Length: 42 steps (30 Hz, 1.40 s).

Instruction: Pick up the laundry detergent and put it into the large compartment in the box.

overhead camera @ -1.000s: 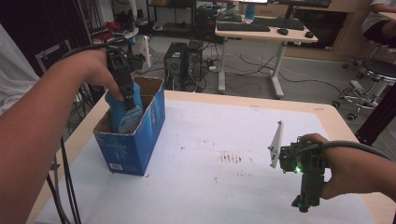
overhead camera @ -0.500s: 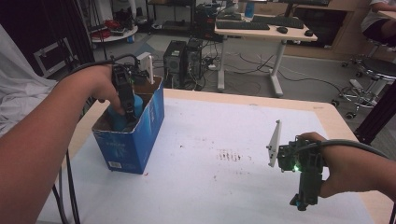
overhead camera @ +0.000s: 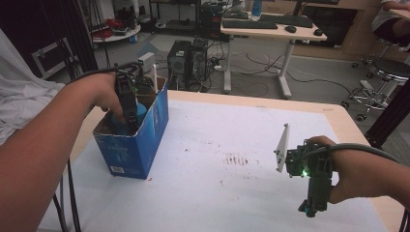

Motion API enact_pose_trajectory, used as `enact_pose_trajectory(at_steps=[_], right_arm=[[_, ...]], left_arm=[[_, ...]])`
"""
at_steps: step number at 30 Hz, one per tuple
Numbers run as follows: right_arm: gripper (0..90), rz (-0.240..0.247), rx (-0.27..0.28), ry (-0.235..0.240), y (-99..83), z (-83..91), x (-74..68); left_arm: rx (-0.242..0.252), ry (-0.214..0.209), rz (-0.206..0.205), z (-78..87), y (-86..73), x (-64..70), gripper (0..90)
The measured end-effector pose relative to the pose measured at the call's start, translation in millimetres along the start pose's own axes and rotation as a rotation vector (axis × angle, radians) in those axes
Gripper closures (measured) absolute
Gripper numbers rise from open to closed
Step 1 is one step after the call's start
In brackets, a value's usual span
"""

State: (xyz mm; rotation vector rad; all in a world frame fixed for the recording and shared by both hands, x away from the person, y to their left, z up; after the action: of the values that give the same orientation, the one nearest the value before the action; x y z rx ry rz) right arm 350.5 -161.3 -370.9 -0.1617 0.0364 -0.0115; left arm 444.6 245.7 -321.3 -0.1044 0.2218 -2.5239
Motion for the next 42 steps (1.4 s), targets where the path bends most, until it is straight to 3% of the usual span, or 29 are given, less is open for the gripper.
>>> enact_pose_trajectory(at_steps=[9,15,19,27,42], right_arm=[[4.2,0.007,-0.003,-0.004,3.1,-0.6,0.3],[4.2,0.010,0.001,-0.008,3.3,-0.4,0.8],[4.2,0.006,-0.003,-0.020,2.5,-1.0,0.7],[4.2,-0.005,-0.003,-0.020,2.4,-0.1,-0.8],[4.2,0.010,0.000,-0.026,4.4,-1.5,0.2]], left_arm=[[0.019,-0.013,0.017,-0.9,-3.1,-2.0,38.9],[0.003,-0.005,0.028,-0.1,-2.6,-1.8,37.6],[0.010,0.016,0.018,3.9,-2.4,-1.8,31.8],[0.006,0.016,0.030,4.0,-1.8,-0.9,31.8],[0.018,0.006,0.050,20.5,-9.5,-0.1,30.4]])
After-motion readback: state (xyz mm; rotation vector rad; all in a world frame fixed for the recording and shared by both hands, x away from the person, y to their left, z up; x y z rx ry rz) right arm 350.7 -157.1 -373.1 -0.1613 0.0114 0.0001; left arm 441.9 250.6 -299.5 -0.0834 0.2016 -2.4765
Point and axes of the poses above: each handheld gripper's, and its own axes: z roughly backward along the jaws, y roughly out of its top, x roughly to its right, the point moved 3 cm from there along -z, roughly forward along the jaws, and after that the axes turned 10 degrees about -x, right-handed, at the moved point
